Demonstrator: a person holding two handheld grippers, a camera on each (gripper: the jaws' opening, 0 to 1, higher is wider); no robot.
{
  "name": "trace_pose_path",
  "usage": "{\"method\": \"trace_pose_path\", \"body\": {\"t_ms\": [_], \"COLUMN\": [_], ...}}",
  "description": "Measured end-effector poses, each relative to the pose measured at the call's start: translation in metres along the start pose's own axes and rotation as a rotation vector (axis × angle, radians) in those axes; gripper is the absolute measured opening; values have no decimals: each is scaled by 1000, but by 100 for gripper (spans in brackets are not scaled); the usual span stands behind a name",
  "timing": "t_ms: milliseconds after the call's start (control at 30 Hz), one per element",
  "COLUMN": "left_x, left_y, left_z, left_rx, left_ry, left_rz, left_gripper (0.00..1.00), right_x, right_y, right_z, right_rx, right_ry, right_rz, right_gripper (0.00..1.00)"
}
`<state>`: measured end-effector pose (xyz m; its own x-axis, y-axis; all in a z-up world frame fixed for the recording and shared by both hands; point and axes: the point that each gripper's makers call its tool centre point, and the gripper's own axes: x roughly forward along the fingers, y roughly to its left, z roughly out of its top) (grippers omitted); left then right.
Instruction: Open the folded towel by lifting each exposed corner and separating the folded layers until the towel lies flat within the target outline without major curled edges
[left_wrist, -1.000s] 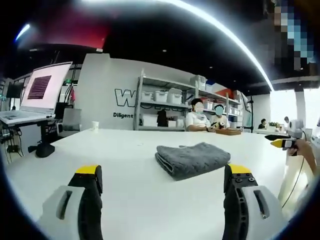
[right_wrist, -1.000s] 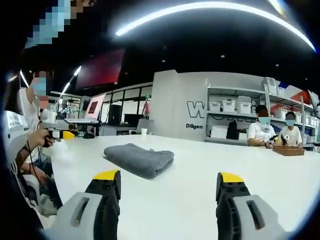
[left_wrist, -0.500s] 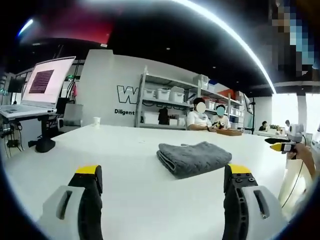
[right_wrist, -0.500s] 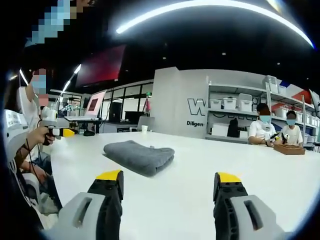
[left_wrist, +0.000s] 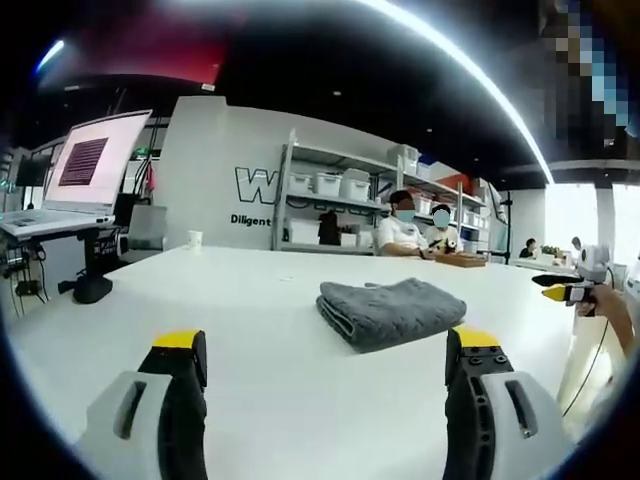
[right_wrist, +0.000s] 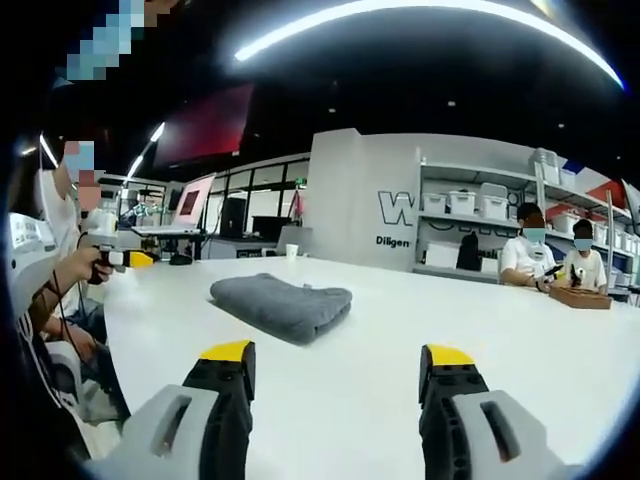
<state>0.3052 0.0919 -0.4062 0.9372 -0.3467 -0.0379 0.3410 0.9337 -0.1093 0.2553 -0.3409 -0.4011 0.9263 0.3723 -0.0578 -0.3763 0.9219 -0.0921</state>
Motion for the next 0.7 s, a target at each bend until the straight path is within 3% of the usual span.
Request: {"method": "trace_pose_path", "body": {"t_ms": [700], "left_x": [3], "left_y": [-1], "left_z": [-2], "left_rx": [-5], "left_ry": [24], "left_rz": [-2], "left_gripper": [97], "right_x": [4], "right_y": [1], "right_z": [-2], "right_rx": [6], "right_ry": [17], "right_rz": [20], "right_gripper": [62]}}
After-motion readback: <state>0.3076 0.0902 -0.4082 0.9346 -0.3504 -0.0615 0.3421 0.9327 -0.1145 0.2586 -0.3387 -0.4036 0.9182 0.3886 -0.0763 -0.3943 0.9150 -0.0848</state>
